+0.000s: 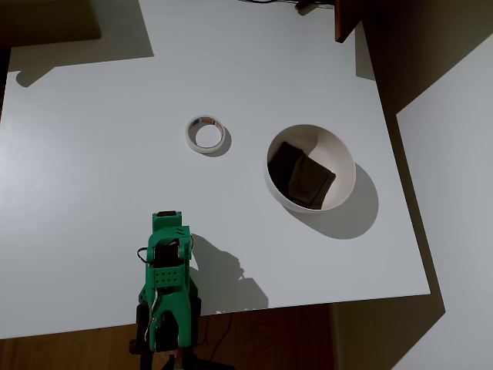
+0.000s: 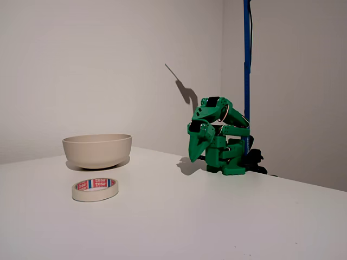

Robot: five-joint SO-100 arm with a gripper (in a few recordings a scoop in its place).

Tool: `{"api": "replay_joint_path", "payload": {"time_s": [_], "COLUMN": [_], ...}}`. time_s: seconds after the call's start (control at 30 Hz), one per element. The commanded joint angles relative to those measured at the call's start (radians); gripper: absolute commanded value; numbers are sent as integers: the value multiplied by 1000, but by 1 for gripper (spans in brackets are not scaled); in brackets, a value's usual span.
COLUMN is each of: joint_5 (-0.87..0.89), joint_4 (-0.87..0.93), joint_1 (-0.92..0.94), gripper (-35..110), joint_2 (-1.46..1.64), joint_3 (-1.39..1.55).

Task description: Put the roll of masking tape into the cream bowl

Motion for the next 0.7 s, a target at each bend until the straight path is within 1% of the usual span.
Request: {"api": "replay_joint_path", "payload": {"time_s": [0.0, 0.23, 0.47, 0.67], "joint_5": [26, 106, 137, 133], "joint_4": [-34, -35, -38, 0], "joint_1": [60, 74, 86, 126], "gripper": [-8, -8, -8, -8], "joint_2": [2, -43, -299, -572], "joint_3": [-92, -287, -571, -864]}}
